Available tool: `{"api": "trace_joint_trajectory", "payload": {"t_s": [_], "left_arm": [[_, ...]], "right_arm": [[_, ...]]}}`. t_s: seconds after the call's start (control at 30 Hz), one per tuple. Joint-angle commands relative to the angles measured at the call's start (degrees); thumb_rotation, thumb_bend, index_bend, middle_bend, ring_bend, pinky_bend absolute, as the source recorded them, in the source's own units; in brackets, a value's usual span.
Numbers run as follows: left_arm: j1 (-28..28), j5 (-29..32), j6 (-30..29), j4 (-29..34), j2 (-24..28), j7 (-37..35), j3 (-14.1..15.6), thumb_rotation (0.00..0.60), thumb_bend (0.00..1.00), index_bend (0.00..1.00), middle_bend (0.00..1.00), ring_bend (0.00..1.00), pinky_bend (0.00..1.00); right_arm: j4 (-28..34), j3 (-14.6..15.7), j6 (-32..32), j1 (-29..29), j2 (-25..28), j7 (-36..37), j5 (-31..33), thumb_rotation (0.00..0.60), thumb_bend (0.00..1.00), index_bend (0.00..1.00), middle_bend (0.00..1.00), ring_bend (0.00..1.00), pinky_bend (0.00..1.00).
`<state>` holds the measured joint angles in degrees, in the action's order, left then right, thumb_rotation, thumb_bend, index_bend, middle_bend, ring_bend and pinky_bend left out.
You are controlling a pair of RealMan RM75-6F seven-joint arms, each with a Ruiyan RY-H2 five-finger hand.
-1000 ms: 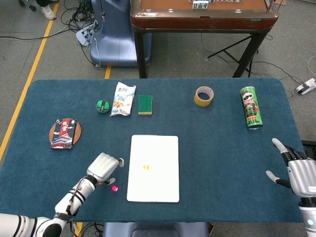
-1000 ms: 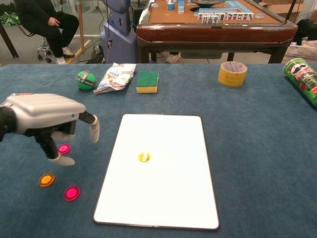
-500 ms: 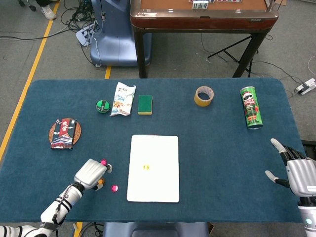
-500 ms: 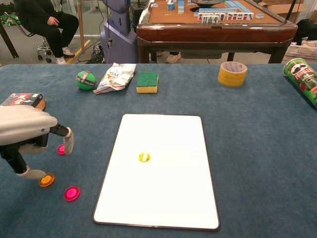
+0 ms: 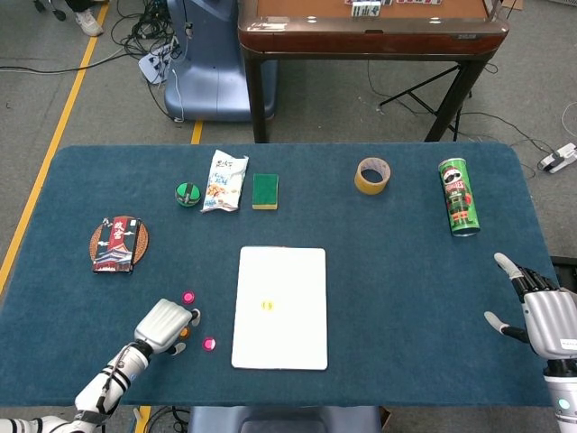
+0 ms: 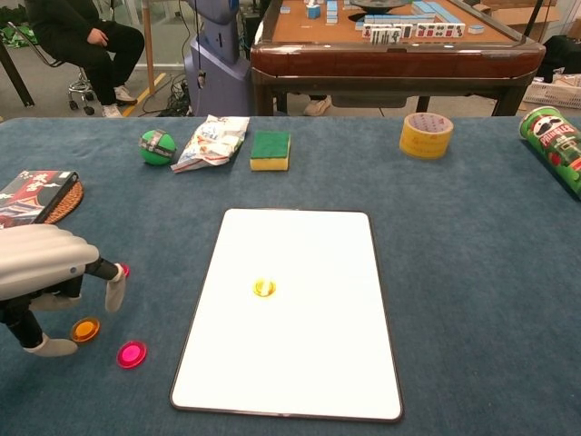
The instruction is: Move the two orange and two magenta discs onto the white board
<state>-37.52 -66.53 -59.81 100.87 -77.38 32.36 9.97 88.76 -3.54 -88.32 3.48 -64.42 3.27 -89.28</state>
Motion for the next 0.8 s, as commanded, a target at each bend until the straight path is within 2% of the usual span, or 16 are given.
{"api": "trace_joint_trajectory", "payload": {"t_s": [0.03, 0.4, 0.8], "left_arm": [[0.29, 0.57, 0.65, -0.72, -0.38, 0.40, -0.40, 0.600, 0.22, 0.51, 1.00, 1.00, 1.00], [0.89, 3.05, 2.38, -2.83, -1.46, 1.72, -1.97, 0.600, 0.27, 0.51, 1.00, 1.00, 1.00], [1.49, 3.63, 3.00, -3.41, -1.61, 2.54, -2.58, 0.600, 0.27, 0.53, 1.00, 1.00, 1.00]], "right_arm": [[0.00, 0.00, 0.01, 0.01, -0.01, -0.03, -0.01, 0.600, 0.00, 0.13, 0.26, 0.26, 0.38], [0.04, 0.01, 0.31, 0.12, -0.07, -0.30, 0.15, 0.600, 0.00, 0.13, 0.26, 0.26, 0.38], [0.10, 0.02, 0.45, 0.18, -0.07, -0.39, 0.23, 0.600, 0.00, 0.13, 0.26, 0.26, 0.38]]}}
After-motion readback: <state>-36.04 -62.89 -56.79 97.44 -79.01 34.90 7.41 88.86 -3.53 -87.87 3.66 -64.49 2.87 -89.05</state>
